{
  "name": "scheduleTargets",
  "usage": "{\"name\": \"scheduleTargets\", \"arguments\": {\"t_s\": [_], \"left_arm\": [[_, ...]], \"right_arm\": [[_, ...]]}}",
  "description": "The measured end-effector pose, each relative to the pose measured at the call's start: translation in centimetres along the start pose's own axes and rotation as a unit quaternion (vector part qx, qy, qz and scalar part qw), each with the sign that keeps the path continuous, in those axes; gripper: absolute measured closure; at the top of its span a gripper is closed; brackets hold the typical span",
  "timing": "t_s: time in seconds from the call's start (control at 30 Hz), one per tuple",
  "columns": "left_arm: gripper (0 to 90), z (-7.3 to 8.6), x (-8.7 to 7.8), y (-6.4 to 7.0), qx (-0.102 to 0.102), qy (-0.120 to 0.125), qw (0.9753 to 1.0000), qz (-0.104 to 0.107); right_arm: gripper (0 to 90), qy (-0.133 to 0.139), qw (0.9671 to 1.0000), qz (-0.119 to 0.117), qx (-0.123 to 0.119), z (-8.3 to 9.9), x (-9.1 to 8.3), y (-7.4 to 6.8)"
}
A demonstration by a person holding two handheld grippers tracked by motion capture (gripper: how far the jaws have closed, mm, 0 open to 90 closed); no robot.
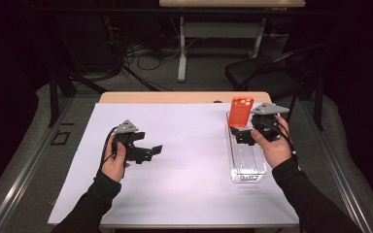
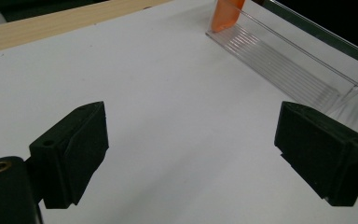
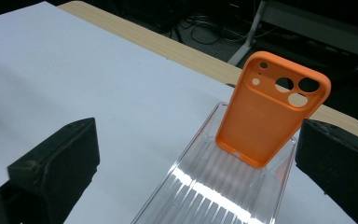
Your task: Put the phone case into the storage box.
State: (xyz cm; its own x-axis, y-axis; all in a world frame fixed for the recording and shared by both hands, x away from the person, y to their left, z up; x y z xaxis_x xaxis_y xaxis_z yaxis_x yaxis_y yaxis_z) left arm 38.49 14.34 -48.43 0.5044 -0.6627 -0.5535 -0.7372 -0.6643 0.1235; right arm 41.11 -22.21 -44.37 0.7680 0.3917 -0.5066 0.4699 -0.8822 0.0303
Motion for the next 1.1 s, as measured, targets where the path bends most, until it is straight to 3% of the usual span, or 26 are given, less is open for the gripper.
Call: {"name": "scheduleTargets", "arguments": {"t_s": [0.43,0.77,1.1], "left_arm": [[7.0,-0.3,-1.5,0.6,0.027,-0.001,0.9994,0.021],[1.9,0.6,-3.4,0.8,0.042,0.007,0.9986,0.03],[0.3,2.0,-4.0,1.0,0.048,0.003,0.9982,0.036]], "right_arm": [[0.0,0.001,0.9992,-0.039,0.003,0.2,-1.1,-1.5],[0.0,0.004,0.9984,-0.057,0.006,1.1,-2.0,-2.5],[0.0,0.006,0.9974,-0.068,-0.021,3.0,-2.8,-4.2]]}}
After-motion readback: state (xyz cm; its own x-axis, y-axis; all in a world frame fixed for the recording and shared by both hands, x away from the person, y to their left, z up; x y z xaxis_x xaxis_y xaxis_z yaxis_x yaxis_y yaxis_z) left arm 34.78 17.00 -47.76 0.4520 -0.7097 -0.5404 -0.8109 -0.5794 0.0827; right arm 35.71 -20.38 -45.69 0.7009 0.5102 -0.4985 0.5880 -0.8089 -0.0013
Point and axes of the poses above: each handheld gripper's, and its own axes: x roughly forward along the jaws, z roughly out of its underside, y roughly to its right, the point moved 4 cm from there along x, roughly forward along the jaws, and after that the axes turned 4 degrees about x, right-handed, at the moved point
